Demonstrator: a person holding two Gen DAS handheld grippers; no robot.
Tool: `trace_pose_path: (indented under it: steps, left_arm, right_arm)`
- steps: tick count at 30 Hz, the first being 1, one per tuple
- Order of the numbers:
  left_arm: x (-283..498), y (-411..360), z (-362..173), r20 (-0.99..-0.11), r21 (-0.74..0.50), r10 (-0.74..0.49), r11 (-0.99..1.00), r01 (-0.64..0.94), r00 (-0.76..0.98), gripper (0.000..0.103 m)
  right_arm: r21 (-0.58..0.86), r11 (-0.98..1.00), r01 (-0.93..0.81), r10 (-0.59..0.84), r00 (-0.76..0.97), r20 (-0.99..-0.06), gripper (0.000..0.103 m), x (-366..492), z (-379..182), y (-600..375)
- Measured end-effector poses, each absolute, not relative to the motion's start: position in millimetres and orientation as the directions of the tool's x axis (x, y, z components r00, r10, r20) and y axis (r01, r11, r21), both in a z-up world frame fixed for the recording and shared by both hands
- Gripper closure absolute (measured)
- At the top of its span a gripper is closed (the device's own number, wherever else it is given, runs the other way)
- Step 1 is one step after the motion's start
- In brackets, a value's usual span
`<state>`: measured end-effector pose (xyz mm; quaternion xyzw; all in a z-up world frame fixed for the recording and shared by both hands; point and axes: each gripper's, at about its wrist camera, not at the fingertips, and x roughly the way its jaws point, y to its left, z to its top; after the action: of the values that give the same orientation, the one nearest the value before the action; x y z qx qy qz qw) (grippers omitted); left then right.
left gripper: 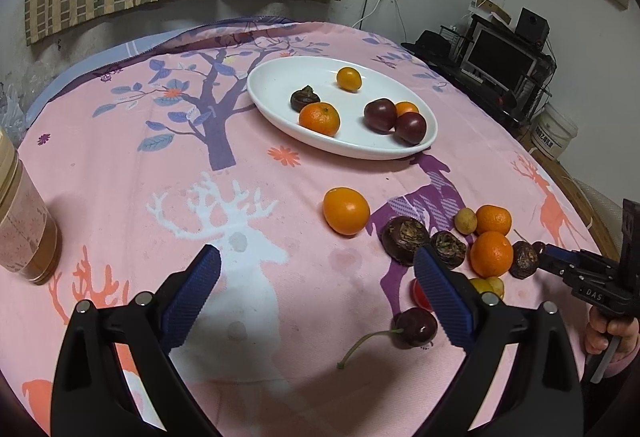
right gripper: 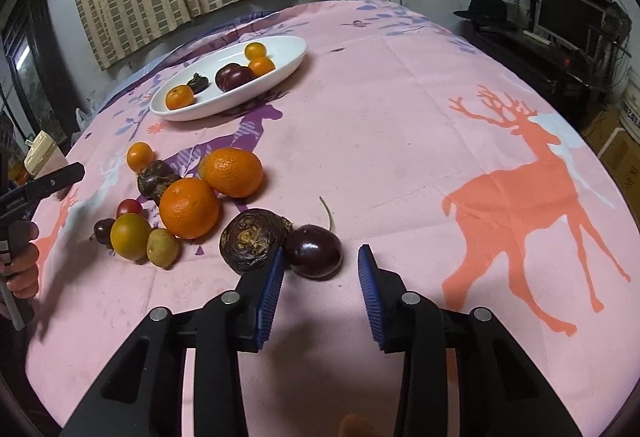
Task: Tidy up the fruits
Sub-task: 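Grasp an orange with the left gripper while the right gripper grasps a plum, then place the orange and plum on the white plate with both grippers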
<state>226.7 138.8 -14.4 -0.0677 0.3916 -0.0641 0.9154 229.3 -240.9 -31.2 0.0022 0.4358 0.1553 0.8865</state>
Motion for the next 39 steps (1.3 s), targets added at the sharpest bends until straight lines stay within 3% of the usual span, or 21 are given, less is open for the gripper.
trace_pose_path:
  steps: [4,8,13,18,31,39]
  left_arm:
    - [228,138,-17,-0.713,-0.165,-0.167,0.984,0.068,0.681,0.008]
    - [230,139,-20,-0.718,-0.164,-0.161,0.985,0.06,0.677,0.008]
    - [243,140,-22,-0.723,-0.192,-0.187,0.979,0.066,0.665,0.009]
    - [272,124,-28,-0.747,-0.161,-0.19,0.982,0.103,0.637,0.045]
    - [306,105,-52,-0.788,-0.188,-0.237,0.971,0.145,0.568,0.049]
    - [315,99,-53,-0.786,-0.165,-0.224,0.974,0.154,0.576,0.066]
  right_arm:
    - [0.201,0.938,-0.283,0.327,0.528,-0.783,0.073,240,-35,-245]
    - [0.221,0.932,-0.288,0.346,0.518,-0.782,0.073,241,-35,-246]
    - [0.287,0.913,-0.29,0.408,0.603,-0.685,0.073,236,-5,-248]
    - [0.319,0.884,-0.342,0.467,0.642,-0.608,0.073,246,20,-228]
    - [0.35,0.847,-0.399,0.53,0.604,-0.595,0.073,264,18,-206]
    - [0.363,0.843,-0.397,0.537,0.588,-0.605,0.073,270,12,-205]
